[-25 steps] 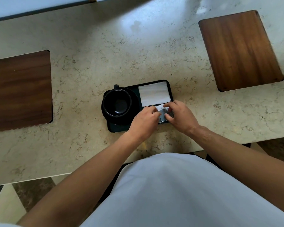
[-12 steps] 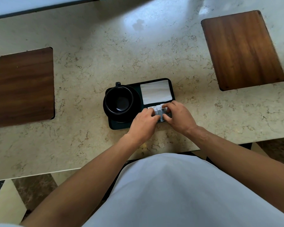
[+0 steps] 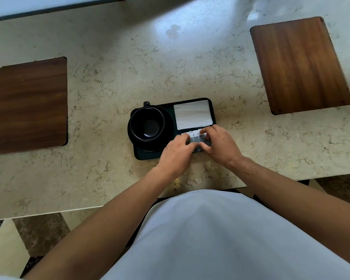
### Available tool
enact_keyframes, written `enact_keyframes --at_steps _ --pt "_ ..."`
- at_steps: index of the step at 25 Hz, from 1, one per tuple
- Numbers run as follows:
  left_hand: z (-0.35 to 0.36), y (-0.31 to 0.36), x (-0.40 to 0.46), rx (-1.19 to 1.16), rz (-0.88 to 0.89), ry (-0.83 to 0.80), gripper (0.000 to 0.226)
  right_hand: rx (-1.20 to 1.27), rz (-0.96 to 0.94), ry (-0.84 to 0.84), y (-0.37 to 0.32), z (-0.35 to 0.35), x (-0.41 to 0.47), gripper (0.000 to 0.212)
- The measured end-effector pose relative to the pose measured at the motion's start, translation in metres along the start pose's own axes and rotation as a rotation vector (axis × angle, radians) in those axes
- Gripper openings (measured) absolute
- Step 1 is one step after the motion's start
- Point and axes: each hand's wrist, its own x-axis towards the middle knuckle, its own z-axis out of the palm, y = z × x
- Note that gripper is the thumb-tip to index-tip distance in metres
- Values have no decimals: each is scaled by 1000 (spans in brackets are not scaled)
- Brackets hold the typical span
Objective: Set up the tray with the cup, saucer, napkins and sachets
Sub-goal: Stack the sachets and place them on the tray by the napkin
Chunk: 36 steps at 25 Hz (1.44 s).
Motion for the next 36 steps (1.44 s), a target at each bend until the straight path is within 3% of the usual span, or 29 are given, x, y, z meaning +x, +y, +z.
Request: enact_keyframes --at_steps 19,30,36 --pt "3 2 -3 25 4 68 25 1 2 11 -3 1 2 35" --pt "-1 -2 -5 -45 13 46 35 18 12 24 -5 -1 0 34" --pt "-20 -6 -7 -119 59 202 34 30 -14 120 -11 -7 1 35"
